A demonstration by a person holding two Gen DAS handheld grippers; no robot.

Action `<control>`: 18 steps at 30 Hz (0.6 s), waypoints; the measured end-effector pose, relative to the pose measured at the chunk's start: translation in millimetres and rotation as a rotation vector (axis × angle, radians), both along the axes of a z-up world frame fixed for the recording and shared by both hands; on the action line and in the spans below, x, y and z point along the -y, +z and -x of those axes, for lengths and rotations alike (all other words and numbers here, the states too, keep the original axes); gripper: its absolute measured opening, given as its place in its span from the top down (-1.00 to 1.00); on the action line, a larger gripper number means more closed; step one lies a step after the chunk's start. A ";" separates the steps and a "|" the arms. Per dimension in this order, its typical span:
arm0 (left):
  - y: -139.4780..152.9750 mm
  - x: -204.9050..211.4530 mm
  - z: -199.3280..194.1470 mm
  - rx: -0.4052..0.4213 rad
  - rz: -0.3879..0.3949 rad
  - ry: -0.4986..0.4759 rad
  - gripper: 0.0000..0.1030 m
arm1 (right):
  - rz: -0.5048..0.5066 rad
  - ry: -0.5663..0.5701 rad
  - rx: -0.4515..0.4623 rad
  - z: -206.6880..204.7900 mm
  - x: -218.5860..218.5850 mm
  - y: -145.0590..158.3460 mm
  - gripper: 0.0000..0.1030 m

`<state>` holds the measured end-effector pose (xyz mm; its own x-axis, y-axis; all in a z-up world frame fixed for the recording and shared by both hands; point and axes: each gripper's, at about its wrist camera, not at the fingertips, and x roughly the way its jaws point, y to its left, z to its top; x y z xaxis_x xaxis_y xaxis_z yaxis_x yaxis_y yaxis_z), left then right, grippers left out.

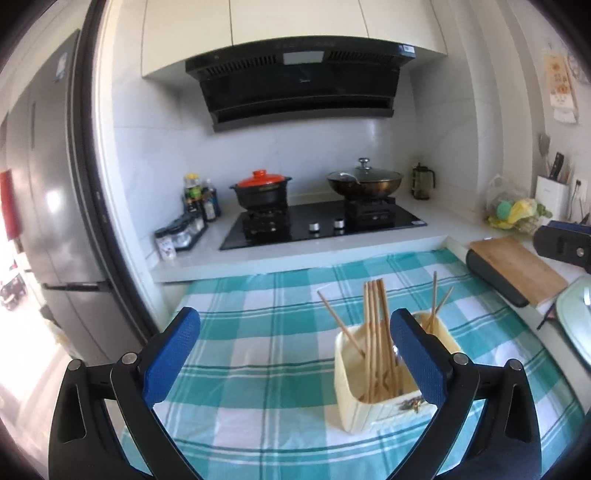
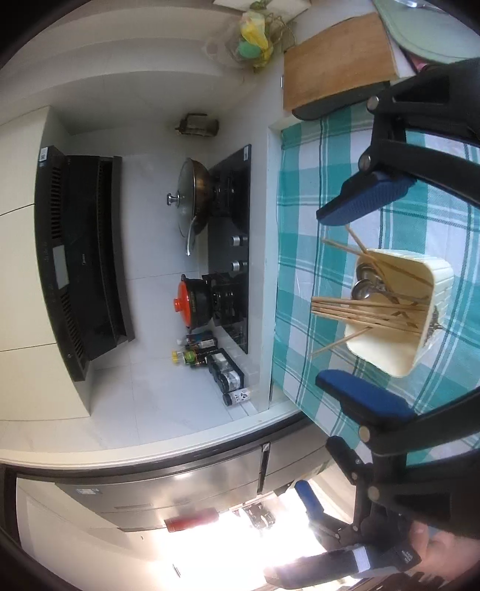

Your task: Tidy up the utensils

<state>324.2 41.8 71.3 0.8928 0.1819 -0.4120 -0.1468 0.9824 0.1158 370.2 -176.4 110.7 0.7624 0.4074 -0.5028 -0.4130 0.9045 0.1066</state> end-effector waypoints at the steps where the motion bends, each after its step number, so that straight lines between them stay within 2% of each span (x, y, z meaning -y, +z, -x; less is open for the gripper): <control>1: -2.0 4.1 9.4 -0.001 -0.008 0.025 -0.99 | 0.006 0.002 0.002 13.2 1.7 -2.1 -0.70; 4: -10.7 11.5 38.9 -0.002 -0.001 0.069 -0.99 | 0.014 0.004 0.012 50.9 7.1 -13.2 -0.80; 6: -16.3 17.6 54.1 -0.009 -0.012 0.069 -0.99 | 0.033 -0.017 0.027 73.7 10.8 -21.3 -1.00; 10: -28.1 25.0 73.5 -0.099 0.005 0.015 -0.99 | 0.076 -0.084 0.042 105.5 15.5 -33.9 -1.00; 15: -30.8 34.3 97.9 -0.125 0.014 -0.006 -0.99 | 0.076 -0.123 0.007 126.6 21.2 -43.2 -1.00; 18: -31.0 33.3 107.6 -0.148 0.065 -0.017 -0.99 | 0.084 -0.144 -0.011 135.7 21.4 -46.7 -1.00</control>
